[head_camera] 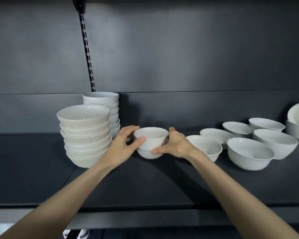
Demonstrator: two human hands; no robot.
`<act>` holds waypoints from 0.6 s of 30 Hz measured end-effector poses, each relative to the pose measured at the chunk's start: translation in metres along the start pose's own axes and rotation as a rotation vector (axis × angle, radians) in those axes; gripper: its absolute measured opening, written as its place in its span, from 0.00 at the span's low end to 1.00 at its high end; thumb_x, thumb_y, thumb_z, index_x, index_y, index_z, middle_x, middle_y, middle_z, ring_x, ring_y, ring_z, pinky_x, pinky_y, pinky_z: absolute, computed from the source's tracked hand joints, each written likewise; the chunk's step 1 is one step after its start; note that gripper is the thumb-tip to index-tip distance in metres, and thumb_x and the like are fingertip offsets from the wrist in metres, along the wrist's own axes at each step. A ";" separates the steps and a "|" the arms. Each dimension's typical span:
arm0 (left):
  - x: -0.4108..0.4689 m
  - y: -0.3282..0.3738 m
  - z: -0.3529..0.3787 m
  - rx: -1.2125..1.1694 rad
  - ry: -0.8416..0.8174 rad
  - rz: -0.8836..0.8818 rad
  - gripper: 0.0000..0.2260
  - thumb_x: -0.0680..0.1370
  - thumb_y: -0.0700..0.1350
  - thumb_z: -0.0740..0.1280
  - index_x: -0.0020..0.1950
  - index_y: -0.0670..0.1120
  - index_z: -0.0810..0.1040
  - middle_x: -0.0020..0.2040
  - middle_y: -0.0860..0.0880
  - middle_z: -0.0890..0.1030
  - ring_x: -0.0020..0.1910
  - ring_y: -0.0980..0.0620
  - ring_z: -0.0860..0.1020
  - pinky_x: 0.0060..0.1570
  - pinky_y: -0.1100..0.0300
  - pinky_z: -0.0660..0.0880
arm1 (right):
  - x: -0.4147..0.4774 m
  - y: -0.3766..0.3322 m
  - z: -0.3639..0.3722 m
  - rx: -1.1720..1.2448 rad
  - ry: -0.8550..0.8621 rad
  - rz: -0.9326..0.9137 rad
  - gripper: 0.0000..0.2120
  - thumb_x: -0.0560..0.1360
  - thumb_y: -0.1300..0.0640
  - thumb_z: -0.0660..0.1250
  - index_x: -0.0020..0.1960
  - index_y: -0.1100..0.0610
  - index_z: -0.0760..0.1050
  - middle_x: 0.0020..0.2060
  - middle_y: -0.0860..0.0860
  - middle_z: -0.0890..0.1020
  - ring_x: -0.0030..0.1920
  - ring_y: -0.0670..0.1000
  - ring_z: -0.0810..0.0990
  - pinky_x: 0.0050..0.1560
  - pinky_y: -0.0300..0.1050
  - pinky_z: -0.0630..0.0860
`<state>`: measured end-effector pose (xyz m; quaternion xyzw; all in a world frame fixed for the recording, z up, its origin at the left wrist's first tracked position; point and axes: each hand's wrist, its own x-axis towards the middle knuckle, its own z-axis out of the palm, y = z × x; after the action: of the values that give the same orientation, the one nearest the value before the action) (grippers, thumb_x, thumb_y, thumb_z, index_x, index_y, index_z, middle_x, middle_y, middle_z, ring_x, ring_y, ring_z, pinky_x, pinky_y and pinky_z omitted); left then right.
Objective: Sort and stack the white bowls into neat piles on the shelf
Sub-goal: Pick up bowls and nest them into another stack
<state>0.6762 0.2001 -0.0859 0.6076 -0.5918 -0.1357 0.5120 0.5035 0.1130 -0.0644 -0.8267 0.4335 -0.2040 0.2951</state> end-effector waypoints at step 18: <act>0.012 -0.019 0.004 -0.401 -0.138 -0.210 0.19 0.74 0.51 0.71 0.63 0.49 0.74 0.57 0.56 0.79 0.58 0.60 0.76 0.63 0.55 0.73 | -0.016 0.015 0.047 0.349 0.239 0.094 0.37 0.64 0.53 0.80 0.67 0.60 0.68 0.59 0.52 0.79 0.58 0.51 0.78 0.56 0.41 0.75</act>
<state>0.6875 0.1837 -0.0973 0.5413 -0.5204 -0.3441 0.5638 0.5131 0.1343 -0.1105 -0.7119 0.4616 -0.3585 0.3894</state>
